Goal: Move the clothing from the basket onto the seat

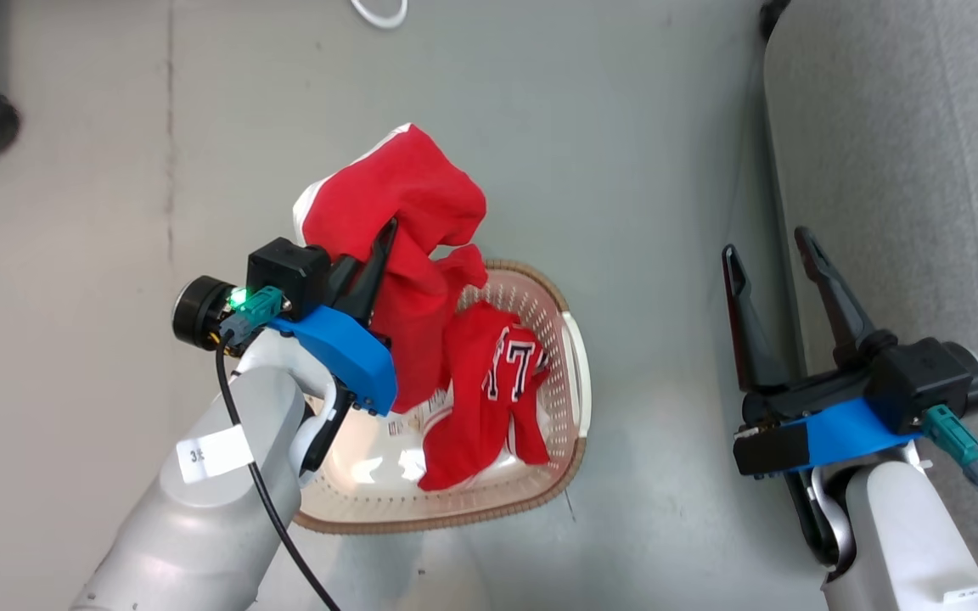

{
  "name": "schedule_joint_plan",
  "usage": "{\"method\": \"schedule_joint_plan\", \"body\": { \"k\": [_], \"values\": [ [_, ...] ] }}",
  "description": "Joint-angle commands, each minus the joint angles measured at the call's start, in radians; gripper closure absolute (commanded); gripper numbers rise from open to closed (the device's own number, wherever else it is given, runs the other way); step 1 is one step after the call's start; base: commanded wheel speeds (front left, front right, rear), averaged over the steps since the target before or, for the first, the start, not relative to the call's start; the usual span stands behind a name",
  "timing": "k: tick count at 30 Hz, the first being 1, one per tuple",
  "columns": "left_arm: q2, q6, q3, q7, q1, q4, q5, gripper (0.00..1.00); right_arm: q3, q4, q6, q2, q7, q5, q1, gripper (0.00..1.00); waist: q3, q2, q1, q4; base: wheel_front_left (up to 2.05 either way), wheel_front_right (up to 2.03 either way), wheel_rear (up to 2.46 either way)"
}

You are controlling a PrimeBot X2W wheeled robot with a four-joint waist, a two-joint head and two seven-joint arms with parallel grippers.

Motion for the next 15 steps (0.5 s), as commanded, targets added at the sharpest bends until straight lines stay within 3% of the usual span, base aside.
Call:
{"method": "schedule_joint_plan", "body": {
  "k": [1,15],
  "values": [
    [-0.007,-0.001,0.027,-0.005,0.025,-0.032,0.023,1.0,0.003,0.008,0.0,-0.003,-0.003,0.01,0.024,0.0,-0.09,-0.0001,0.0002,0.014,0.0,0.0,0.0],
    [-0.045,-0.001,0.079,-0.005,0.093,-0.178,0.093,1.0,0.004,0.055,0.0,-0.003,-0.003,0.033,0.157,0.0,-0.339,-0.0001,0.0002,0.022,0.0,0.0,0.0]
  ]
}}
